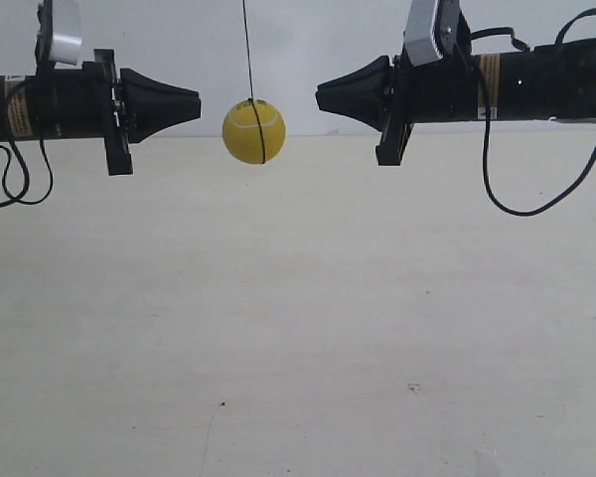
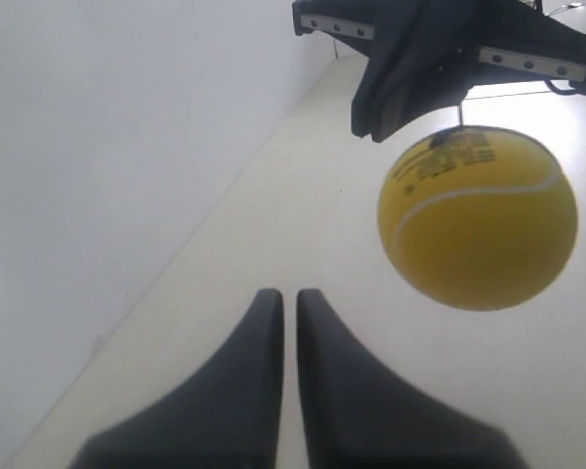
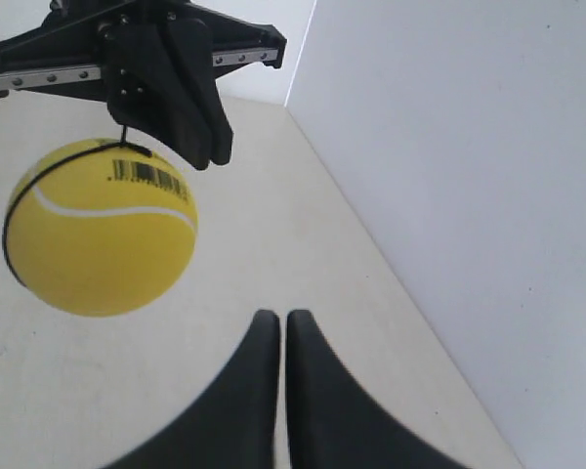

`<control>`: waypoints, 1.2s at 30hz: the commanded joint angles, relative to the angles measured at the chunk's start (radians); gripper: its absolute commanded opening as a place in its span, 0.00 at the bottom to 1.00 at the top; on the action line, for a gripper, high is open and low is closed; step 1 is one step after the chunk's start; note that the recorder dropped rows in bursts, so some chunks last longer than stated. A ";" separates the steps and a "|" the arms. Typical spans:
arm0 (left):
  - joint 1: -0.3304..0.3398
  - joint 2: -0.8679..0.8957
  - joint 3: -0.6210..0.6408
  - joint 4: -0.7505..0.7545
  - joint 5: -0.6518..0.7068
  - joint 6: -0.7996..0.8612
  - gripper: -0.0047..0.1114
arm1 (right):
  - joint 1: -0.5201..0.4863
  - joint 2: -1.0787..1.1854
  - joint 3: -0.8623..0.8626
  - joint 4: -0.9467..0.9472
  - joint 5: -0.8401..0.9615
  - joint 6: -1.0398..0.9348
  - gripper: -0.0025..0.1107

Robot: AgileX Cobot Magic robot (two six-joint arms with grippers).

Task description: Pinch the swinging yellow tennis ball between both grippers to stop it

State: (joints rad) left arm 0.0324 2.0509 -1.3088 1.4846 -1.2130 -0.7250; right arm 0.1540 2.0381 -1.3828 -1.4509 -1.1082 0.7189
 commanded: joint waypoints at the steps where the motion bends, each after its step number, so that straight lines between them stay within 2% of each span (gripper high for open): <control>1: 0.004 0.000 -0.006 -0.001 -0.008 -0.015 0.08 | -0.005 -0.003 -0.005 0.008 -0.016 0.008 0.02; 28: 0.003 0.000 -0.006 0.018 -0.008 -0.041 0.08 | -0.005 0.013 -0.005 0.023 0.006 0.019 0.02; 36: -0.047 0.000 -0.006 0.058 -0.008 -0.060 0.08 | -0.003 0.032 -0.005 0.022 -0.031 0.028 0.02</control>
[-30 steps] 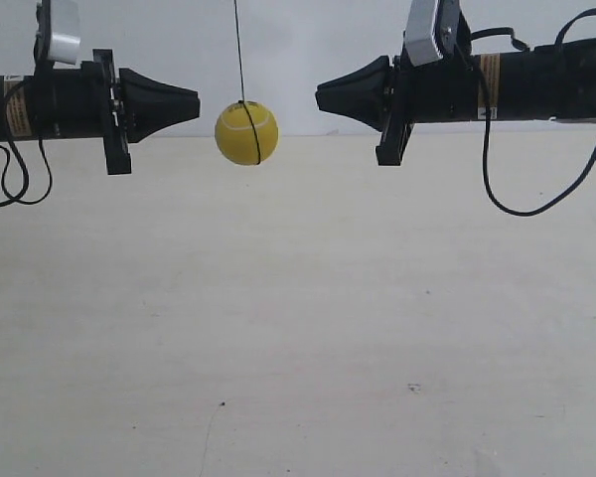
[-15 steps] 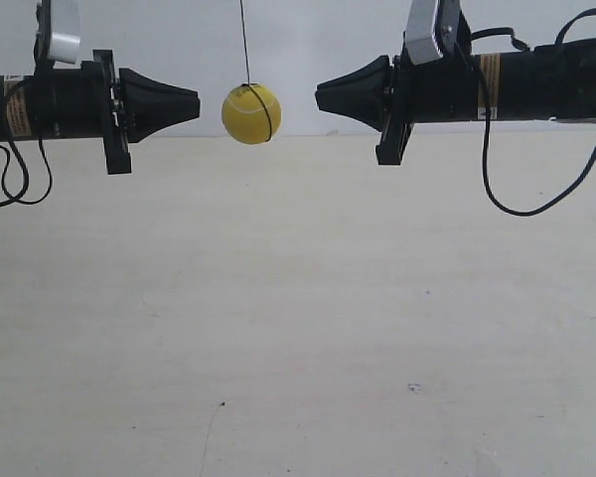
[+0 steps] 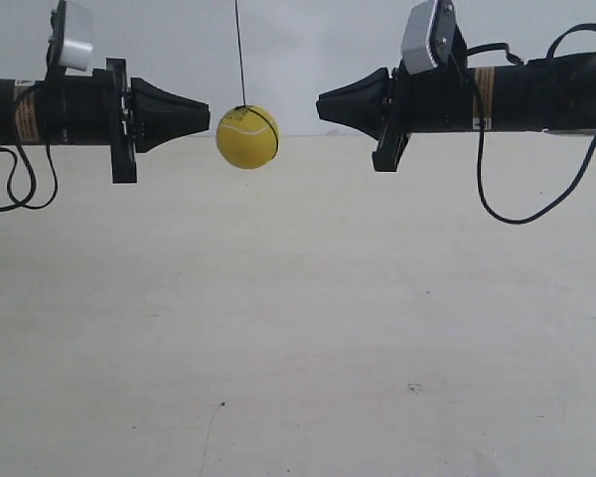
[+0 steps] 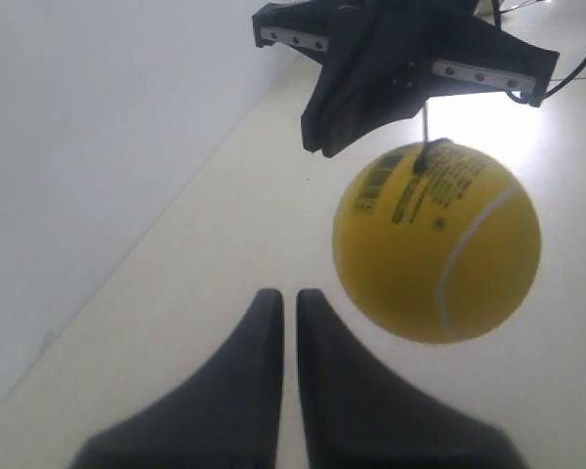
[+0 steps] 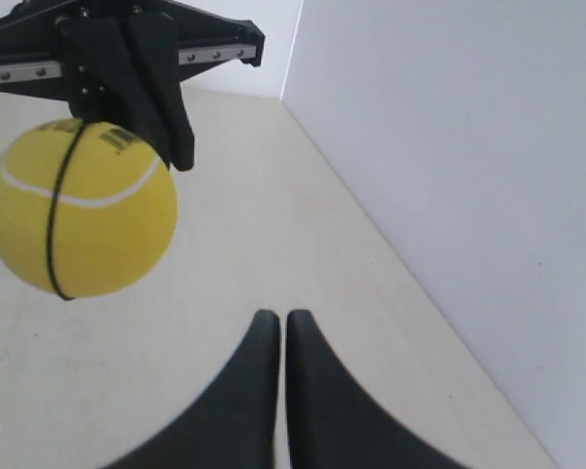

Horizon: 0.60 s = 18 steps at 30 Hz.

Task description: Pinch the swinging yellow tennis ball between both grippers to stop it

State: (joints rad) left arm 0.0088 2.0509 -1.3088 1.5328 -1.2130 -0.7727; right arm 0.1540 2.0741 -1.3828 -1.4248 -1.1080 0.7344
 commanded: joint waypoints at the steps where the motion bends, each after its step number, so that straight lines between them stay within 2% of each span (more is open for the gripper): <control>1: -0.026 0.000 -0.006 0.010 -0.008 -0.013 0.08 | -0.003 -0.004 -0.005 -0.004 -0.031 0.015 0.02; 11: -0.026 0.000 -0.006 0.012 -0.008 -0.016 0.08 | 0.038 -0.004 -0.005 -0.047 -0.006 0.039 0.02; 18: -0.026 0.000 -0.006 0.012 -0.008 -0.020 0.08 | 0.091 -0.004 -0.005 -0.063 0.113 0.035 0.02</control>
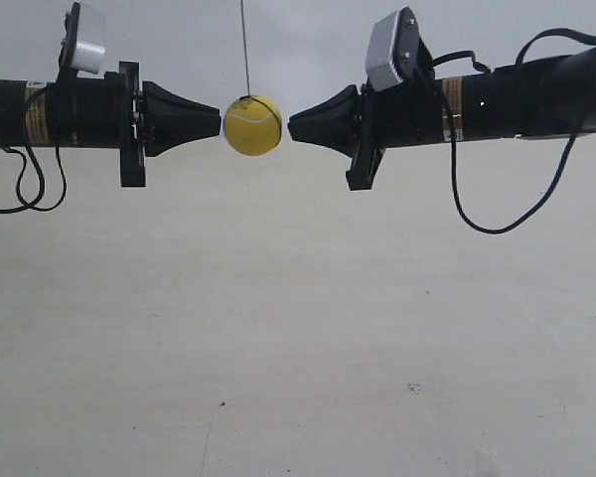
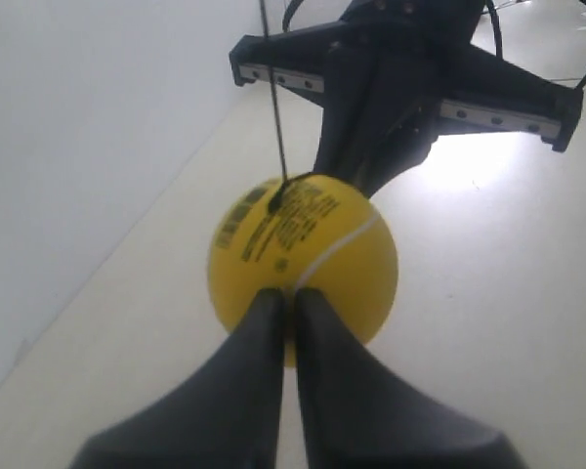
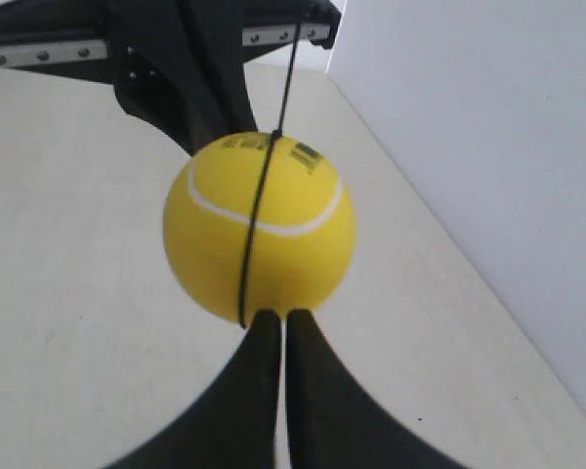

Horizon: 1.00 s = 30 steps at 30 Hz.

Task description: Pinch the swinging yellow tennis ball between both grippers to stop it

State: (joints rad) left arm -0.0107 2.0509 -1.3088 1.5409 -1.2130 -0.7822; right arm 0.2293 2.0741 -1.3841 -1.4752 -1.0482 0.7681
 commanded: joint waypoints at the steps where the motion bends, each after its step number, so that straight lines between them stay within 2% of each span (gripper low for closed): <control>1: -0.006 0.000 -0.006 0.004 -0.008 -0.011 0.08 | 0.015 -0.004 -0.004 -0.012 0.045 0.000 0.02; 30: -0.006 0.000 -0.006 -0.004 -0.008 0.002 0.08 | 0.015 -0.004 -0.014 0.001 0.024 -0.019 0.02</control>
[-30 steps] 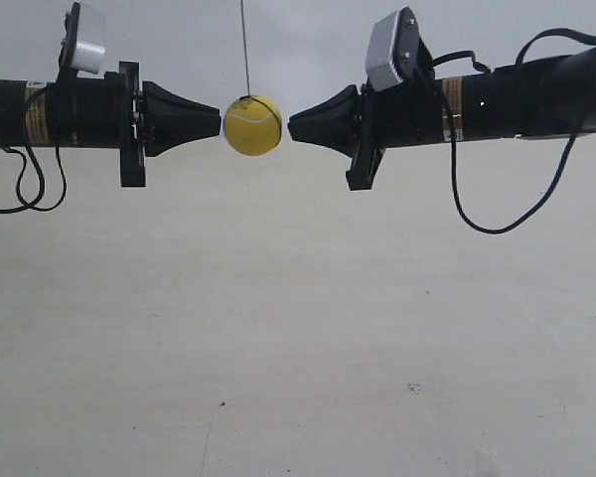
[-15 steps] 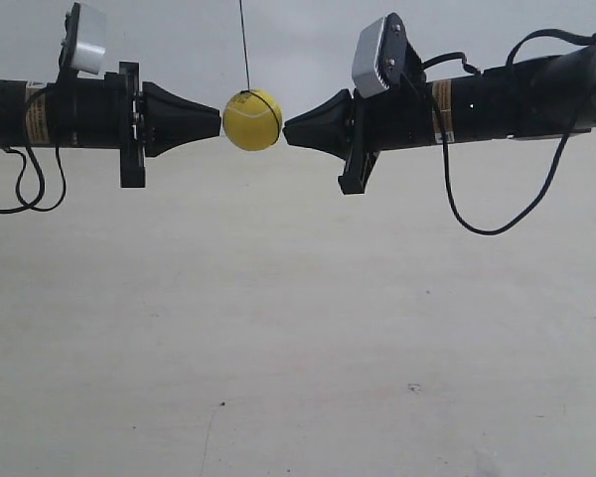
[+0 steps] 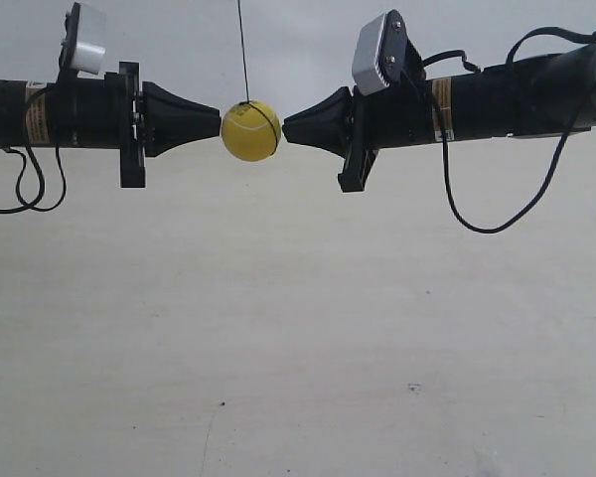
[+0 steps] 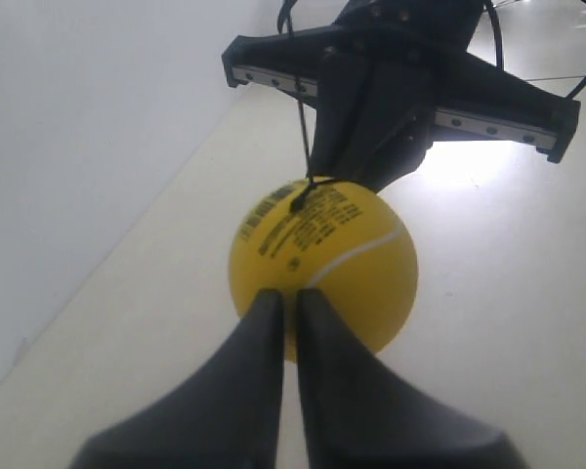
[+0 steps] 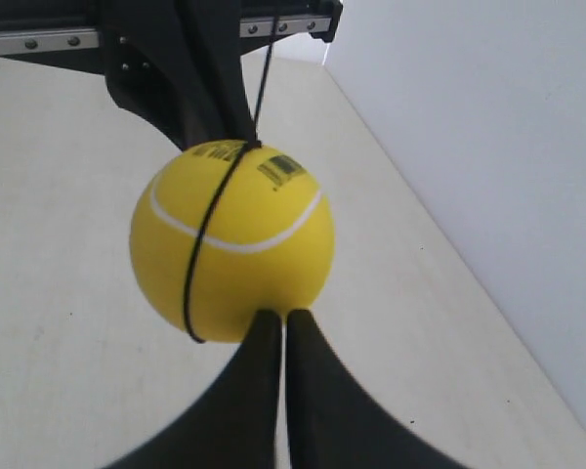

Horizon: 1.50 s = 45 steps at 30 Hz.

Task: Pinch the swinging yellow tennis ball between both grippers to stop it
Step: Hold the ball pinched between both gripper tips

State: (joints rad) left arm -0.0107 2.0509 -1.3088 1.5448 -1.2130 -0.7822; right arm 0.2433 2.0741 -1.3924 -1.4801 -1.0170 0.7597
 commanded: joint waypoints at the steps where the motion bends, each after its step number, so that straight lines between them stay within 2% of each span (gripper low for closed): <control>1: -0.006 0.000 -0.006 -0.008 -0.008 0.002 0.08 | 0.001 -0.004 -0.005 0.005 -0.007 -0.010 0.02; 36: -0.006 0.000 -0.006 -0.021 -0.008 0.016 0.08 | -0.001 -0.004 -0.005 0.021 0.018 -0.028 0.02; 45: 0.001 0.000 -0.006 -0.060 0.071 0.014 0.08 | -0.001 -0.006 -0.005 0.037 0.051 -0.035 0.02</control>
State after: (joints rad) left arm -0.0107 2.0509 -1.3088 1.5020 -1.1683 -0.7729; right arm 0.2433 2.0741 -1.3924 -1.4582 -0.9824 0.7353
